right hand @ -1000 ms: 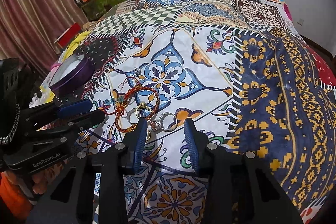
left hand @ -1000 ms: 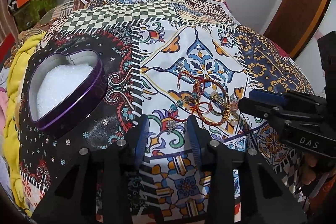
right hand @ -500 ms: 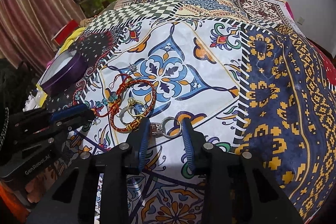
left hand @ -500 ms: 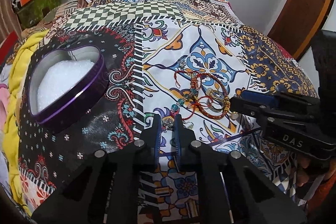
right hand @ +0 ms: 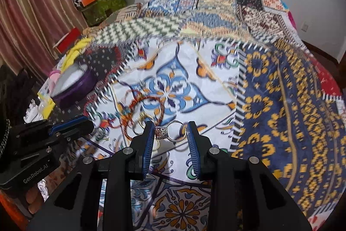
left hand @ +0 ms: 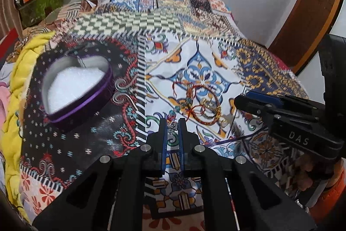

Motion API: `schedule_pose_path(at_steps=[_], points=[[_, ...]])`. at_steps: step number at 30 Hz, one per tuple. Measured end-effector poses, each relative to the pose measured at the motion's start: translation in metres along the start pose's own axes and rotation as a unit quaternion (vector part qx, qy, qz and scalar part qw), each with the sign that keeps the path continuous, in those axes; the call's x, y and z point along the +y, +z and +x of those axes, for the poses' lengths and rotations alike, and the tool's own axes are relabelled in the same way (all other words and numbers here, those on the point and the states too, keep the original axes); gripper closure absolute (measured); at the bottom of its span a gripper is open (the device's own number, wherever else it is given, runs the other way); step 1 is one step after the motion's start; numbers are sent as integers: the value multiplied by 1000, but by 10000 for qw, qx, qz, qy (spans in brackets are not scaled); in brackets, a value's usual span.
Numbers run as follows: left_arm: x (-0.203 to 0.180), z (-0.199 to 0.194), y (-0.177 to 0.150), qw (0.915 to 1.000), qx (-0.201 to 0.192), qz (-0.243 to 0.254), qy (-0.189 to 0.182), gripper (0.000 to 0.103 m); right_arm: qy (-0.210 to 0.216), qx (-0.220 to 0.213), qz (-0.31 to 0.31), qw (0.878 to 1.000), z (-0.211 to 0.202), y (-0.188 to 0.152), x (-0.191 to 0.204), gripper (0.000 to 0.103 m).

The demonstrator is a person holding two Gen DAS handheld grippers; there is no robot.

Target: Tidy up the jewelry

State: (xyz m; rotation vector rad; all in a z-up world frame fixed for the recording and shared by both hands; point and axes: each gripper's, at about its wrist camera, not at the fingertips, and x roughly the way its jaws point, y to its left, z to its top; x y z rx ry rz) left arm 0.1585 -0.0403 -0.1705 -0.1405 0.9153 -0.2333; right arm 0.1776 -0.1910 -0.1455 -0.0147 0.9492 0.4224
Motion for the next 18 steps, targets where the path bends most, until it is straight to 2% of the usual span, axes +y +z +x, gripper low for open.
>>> schedule_pose_path(at_steps=[5,11,14,18], points=[[4,-29,7,9992,-389,-21,63,95,-81,-336,-118,9993,-23,13,13,75],[18,-71,16,9950,-947,-83,309,95,-55,-715,-196,9972,-45,24,33,75],[28,-83,18,9923,-1124,-192,490,95,-28,-890,-245,9957,-54,31,45,75],[41,-95,18,9900,-1260,-313,551,95,-47,-1130,-395,9928,-64,43,61,75]])
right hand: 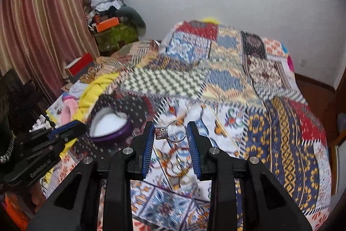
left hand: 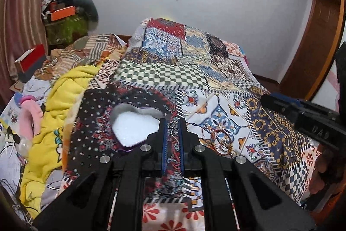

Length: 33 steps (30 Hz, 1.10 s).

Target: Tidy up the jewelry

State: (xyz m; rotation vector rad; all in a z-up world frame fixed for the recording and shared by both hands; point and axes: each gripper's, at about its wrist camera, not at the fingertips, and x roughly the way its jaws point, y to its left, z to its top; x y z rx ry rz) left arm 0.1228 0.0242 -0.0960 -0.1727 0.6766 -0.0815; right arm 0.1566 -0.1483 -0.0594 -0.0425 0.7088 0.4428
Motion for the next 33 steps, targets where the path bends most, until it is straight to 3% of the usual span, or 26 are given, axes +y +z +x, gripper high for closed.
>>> schedule_pose_path(at_steps=[8,17,24,33], points=[[25,-13,10,9995,-286,-38,123,95,41,-395,-309,9987,-10,27,29,75],[47,-10,27,9984,-488,193,214,95,219,-337,-379,9985,13,34,58,75],[57,12,31,9990,-308,316,48,95,461,-89,-426,9980,43,31,77,75],[68,53,14,9995,226,227,-61,95,657,302,-382,9967,78,24,81,75]])
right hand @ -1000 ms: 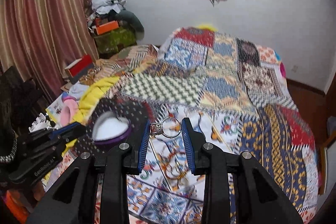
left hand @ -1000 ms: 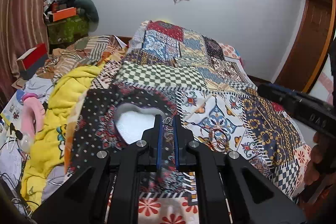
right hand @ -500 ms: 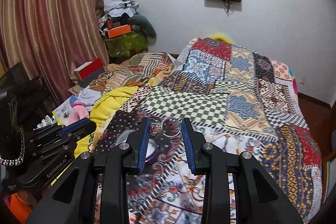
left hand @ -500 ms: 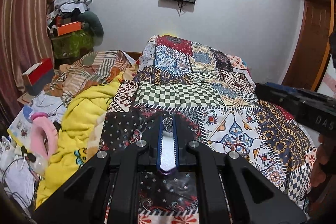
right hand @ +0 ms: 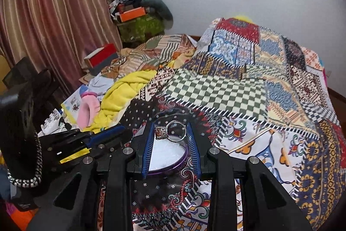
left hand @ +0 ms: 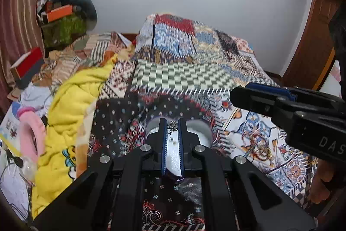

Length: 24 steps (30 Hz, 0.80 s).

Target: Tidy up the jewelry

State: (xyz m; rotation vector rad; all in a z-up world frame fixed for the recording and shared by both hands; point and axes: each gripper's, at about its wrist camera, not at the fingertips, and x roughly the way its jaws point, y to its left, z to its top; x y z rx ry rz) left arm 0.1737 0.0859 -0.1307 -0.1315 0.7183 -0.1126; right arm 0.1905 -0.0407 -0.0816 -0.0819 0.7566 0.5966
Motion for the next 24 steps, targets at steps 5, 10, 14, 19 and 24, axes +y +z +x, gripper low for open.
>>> schedule_pose_path(at_steps=[5,10,14,19,24], points=[[4,13,-8,9998,205,-7,-44,95,72,217,21,9997,16,-4,-2,75],[5,17,-13,9995,289,1,-80,95,141,325,15,9994,27,-5,-1,75],[7,17,-13,9995,286,-9,-125,95,175,355,18,9992,31,-6,1,75],[6,13,-12,9996,258,8,-138,95,205,387,24,9990,34,-5,1,75],[11,5,-10,9998,200,-82,13,73,229,390,-9,9990,34,-4,3,75]])
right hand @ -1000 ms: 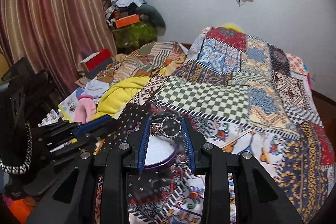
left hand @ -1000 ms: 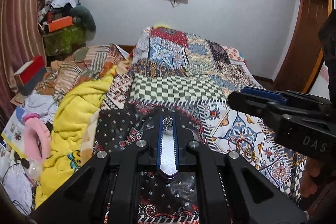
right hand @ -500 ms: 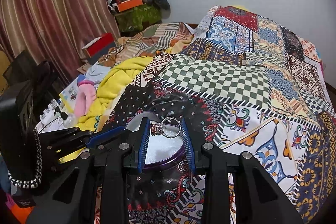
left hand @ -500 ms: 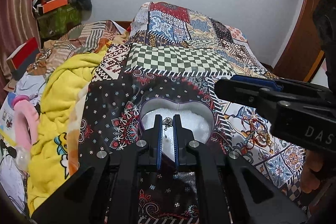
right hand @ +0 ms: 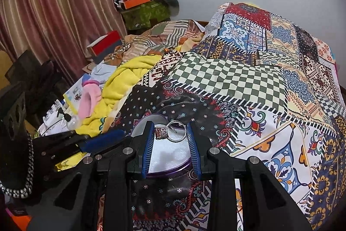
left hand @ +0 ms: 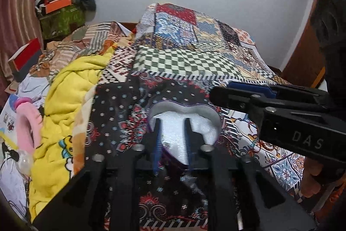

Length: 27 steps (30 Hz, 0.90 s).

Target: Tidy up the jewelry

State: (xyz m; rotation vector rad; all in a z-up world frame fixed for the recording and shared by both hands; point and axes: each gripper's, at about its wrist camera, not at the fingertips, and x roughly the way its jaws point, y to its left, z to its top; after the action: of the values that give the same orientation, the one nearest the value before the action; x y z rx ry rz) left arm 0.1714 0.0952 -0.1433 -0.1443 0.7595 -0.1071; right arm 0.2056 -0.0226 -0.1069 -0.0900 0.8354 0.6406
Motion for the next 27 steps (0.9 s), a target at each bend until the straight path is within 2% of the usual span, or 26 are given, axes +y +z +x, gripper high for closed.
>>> schedule_pose_path(at_steps=[1,2,11,17,27], points=[[3,-3,0,9999,-56,-46,72,65,5,0,-16,10000,0,0,1,75],[5,-6,0,9999,-93,-73,119,62,9,3,-28,10000,0,0,1,75],[31,-24,-1,9981,-188,-278,515,59,66,54,-110,9999,3,0,6,75],[26,-32,-2,9984,-179,-245,487,59,8,14,-76,10000,-10,0,3,75],[-10,-49,2,9992,-304,16,262,57,-620,-185,-7,9979,-66,-19,-26,75]])
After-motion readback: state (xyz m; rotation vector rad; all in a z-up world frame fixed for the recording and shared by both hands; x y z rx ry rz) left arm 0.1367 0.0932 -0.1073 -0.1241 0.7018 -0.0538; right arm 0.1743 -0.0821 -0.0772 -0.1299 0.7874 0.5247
